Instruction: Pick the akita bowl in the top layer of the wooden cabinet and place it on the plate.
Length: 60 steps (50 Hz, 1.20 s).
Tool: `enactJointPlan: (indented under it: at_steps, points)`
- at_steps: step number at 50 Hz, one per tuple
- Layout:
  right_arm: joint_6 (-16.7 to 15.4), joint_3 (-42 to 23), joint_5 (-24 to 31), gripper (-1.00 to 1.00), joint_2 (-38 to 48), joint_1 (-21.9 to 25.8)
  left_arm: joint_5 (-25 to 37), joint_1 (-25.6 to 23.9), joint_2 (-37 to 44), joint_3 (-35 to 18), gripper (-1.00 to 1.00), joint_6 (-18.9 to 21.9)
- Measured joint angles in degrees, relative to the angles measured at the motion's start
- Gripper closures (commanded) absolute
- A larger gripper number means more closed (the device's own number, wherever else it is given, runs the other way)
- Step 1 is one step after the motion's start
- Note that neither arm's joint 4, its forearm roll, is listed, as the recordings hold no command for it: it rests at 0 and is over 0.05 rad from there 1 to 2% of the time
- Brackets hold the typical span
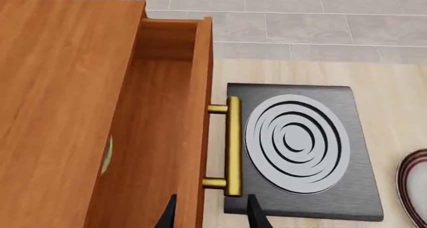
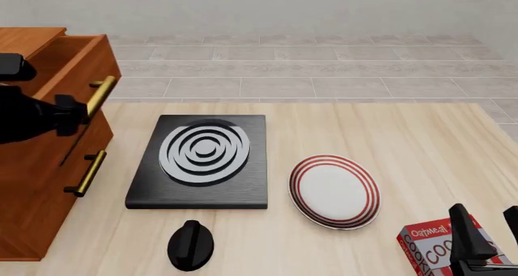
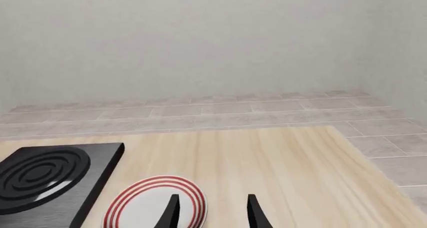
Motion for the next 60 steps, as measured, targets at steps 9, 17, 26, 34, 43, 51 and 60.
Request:
enactJointPlan:
  at_steps: [9,17,26,34,43,51,60]
  points:
    - [0.0,0.0,-0.1,-1.0,0.0,-0.1,0.1,-1.7,0.3,-0.3,-1.0,-1.2]
    - [0.1,0.0,-0.1,-1.0,0.0,-0.2,0.2,-3.1,0.6,-0.6,-1.0,-2.9]
    - [0.1,0.0,-0.1,-1.0,0.0,-0.2,0.3,-4.5,0.8,-0.9,-1.0,-4.6]
    - [0.1,0.0,-0.2,-1.0,0.0,-0.3,0.3,-5.9,1.1,-1.1,-1.0,-5.7]
    - [0.0,0.0,-0.2,-1.0,0.0,-0.3,0.5,-7.6,1.6,-1.6,-1.0,-6.7]
    - [-0.1,-0.1,-0.2,-1.0,0.0,-0.3,0.6,-9.2,2.1,-2.0,-1.0,-7.1]
    - [-0.1,-0.1,-0.2,-1.0,0.0,-0.3,0.7,-11.0,2.6,-2.4,-1.0,-7.9]
